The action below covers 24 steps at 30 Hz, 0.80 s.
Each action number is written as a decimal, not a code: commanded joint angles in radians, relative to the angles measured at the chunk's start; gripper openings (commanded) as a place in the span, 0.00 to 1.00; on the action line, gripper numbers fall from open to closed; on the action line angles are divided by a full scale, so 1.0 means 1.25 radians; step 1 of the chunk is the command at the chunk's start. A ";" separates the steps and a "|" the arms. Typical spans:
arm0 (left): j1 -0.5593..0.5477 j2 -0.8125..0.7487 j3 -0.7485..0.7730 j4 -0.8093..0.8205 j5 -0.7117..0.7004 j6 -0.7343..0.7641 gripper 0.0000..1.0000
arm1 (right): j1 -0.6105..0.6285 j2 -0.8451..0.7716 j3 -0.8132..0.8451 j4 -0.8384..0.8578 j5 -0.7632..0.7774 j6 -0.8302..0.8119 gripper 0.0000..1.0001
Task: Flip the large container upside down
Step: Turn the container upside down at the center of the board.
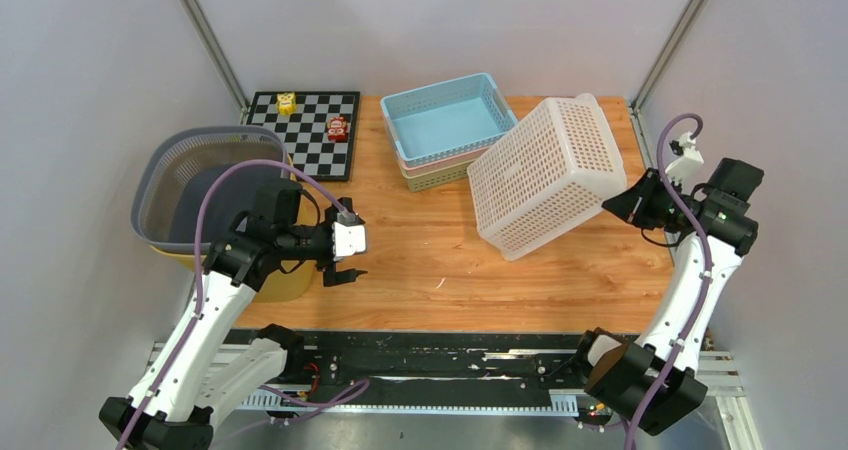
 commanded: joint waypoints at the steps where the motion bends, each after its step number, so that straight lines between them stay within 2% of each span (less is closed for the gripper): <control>1: 0.005 0.003 -0.014 0.010 0.023 -0.005 1.00 | -0.037 0.006 -0.022 -0.002 -0.039 -0.015 0.02; 15: 0.005 0.000 -0.018 0.010 0.026 -0.005 1.00 | -0.099 0.029 -0.059 -0.015 -0.052 -0.035 0.02; 24: 0.004 -0.002 -0.018 0.012 0.027 -0.007 1.00 | -0.100 0.033 -0.097 0.002 -0.062 -0.038 0.02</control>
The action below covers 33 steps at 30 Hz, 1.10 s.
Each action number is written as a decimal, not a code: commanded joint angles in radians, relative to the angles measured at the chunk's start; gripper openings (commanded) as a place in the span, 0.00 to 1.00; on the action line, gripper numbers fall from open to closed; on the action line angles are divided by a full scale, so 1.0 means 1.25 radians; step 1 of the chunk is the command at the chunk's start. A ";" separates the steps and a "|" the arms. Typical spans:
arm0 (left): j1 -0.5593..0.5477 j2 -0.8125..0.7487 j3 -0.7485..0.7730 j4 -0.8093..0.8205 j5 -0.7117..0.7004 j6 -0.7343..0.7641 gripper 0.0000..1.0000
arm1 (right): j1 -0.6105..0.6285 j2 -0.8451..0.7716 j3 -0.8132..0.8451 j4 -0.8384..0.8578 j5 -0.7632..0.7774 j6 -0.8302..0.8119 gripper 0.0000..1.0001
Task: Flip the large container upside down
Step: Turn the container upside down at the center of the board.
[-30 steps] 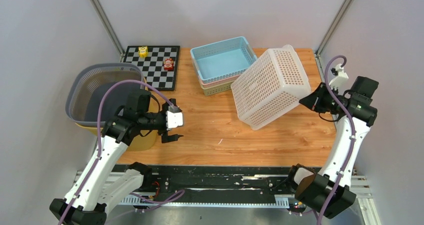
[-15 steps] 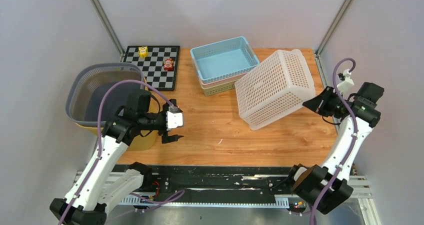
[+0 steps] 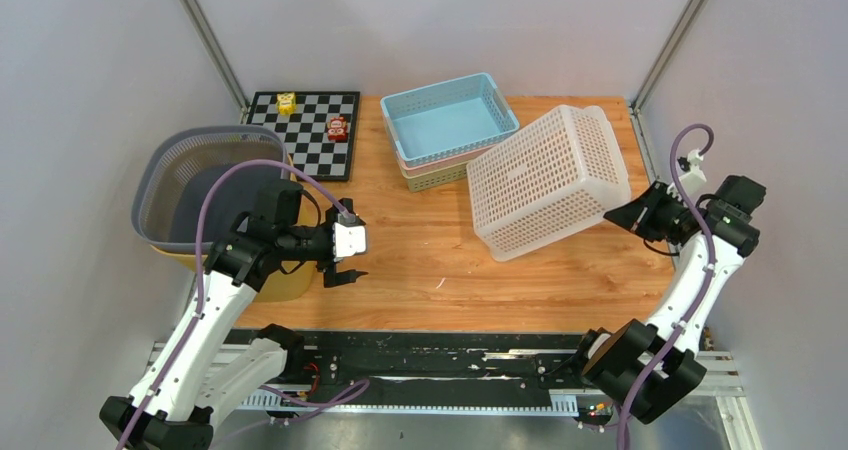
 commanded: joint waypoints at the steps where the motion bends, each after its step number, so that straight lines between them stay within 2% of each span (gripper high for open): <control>1: 0.005 -0.002 -0.010 0.010 0.021 -0.006 1.00 | -0.010 -0.003 -0.029 0.014 0.000 -0.033 0.02; 6: 0.005 -0.002 -0.010 0.012 0.020 -0.007 1.00 | 0.008 -0.020 -0.052 0.058 0.024 0.004 0.02; 11: 0.005 0.000 -0.009 0.011 0.021 -0.011 1.00 | 0.069 -0.047 -0.084 0.121 0.093 0.051 0.02; 17: 0.004 -0.002 -0.011 0.012 0.016 -0.011 1.00 | 0.087 -0.023 -0.102 0.143 0.157 0.082 0.02; 26: 0.004 -0.004 -0.012 0.015 0.016 -0.011 1.00 | 0.084 0.012 -0.138 0.170 0.134 0.097 0.02; 33: 0.005 -0.003 -0.015 0.029 0.008 -0.022 1.00 | 0.086 -0.009 -0.198 0.246 0.126 0.169 0.02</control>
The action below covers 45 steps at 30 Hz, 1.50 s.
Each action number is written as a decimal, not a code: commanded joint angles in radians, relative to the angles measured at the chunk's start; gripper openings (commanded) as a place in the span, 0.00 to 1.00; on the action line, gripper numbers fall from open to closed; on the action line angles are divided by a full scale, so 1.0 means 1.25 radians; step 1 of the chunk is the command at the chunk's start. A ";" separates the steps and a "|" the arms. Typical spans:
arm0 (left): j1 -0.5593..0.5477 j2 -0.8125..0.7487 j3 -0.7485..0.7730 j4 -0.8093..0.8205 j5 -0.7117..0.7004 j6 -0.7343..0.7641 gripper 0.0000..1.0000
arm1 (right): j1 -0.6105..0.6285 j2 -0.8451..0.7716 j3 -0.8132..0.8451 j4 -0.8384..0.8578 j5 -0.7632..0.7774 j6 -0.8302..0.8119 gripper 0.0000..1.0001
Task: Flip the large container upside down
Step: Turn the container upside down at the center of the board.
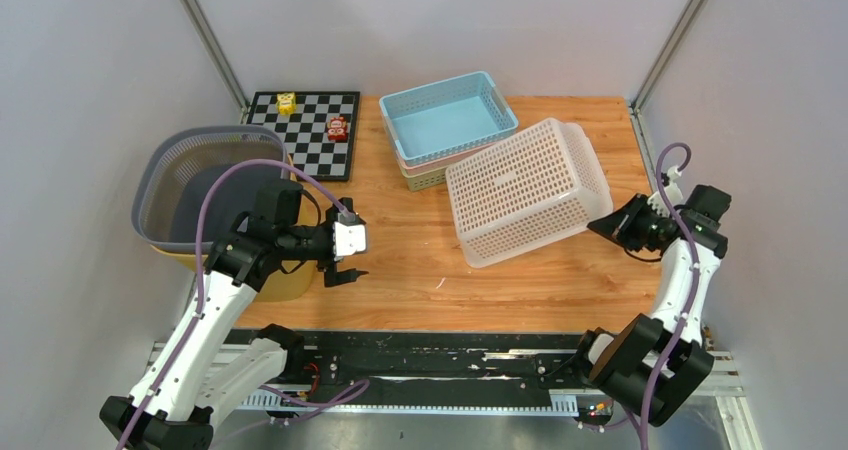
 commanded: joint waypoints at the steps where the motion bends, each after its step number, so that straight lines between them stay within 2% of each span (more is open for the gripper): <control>1: 0.005 -0.002 -0.013 0.026 0.004 -0.016 1.00 | 0.011 -0.013 -0.038 0.083 0.051 0.002 0.02; 16: 0.005 0.000 -0.013 0.045 -0.015 -0.039 1.00 | 0.151 -0.003 -0.077 0.193 0.176 0.093 0.02; 20: 0.004 0.003 -0.014 0.047 -0.017 -0.041 1.00 | 0.142 -0.006 -0.085 0.194 0.197 0.099 0.02; 26: 0.005 0.005 -0.013 0.047 -0.016 -0.042 1.00 | 0.107 -0.002 -0.112 0.220 0.161 0.105 0.02; 35: 0.005 0.009 -0.013 0.050 -0.012 -0.042 1.00 | 0.106 0.006 -0.125 0.241 0.165 0.091 0.02; 45: 0.004 0.028 0.000 0.049 -0.003 -0.046 1.00 | 0.092 0.120 -0.088 0.233 0.215 0.056 0.02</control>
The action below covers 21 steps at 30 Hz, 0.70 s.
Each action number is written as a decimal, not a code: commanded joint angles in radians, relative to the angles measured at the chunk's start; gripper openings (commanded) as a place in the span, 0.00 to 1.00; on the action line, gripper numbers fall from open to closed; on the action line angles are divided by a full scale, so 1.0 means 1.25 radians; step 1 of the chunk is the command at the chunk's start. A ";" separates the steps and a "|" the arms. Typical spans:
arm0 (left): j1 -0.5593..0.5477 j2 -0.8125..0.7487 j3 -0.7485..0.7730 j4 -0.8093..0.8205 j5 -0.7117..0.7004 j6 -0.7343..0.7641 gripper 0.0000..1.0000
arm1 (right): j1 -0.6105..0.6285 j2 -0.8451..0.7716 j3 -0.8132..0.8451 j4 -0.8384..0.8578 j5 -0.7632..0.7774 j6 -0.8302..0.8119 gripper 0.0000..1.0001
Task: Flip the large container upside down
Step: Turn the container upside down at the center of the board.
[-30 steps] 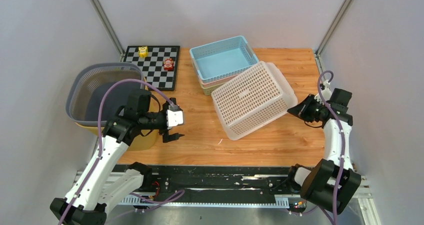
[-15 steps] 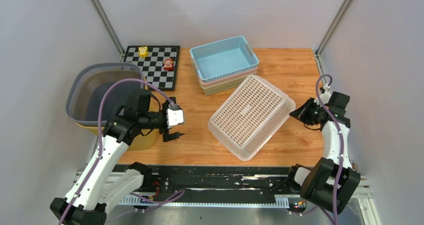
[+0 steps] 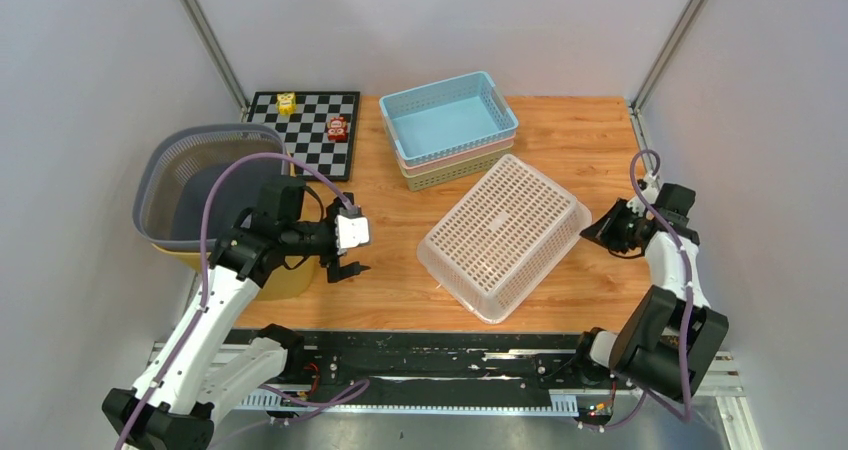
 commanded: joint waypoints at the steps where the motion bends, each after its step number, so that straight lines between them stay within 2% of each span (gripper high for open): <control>1: 0.005 0.007 0.003 0.011 0.017 -0.009 1.00 | -0.016 0.052 0.031 0.006 0.038 -0.040 0.02; 16: 0.004 0.002 -0.012 0.023 0.026 -0.010 1.00 | -0.019 0.229 0.115 -0.021 0.172 -0.079 0.02; 21: 0.004 0.001 -0.013 0.022 0.027 -0.010 1.00 | -0.019 0.266 0.134 -0.030 0.182 -0.084 0.02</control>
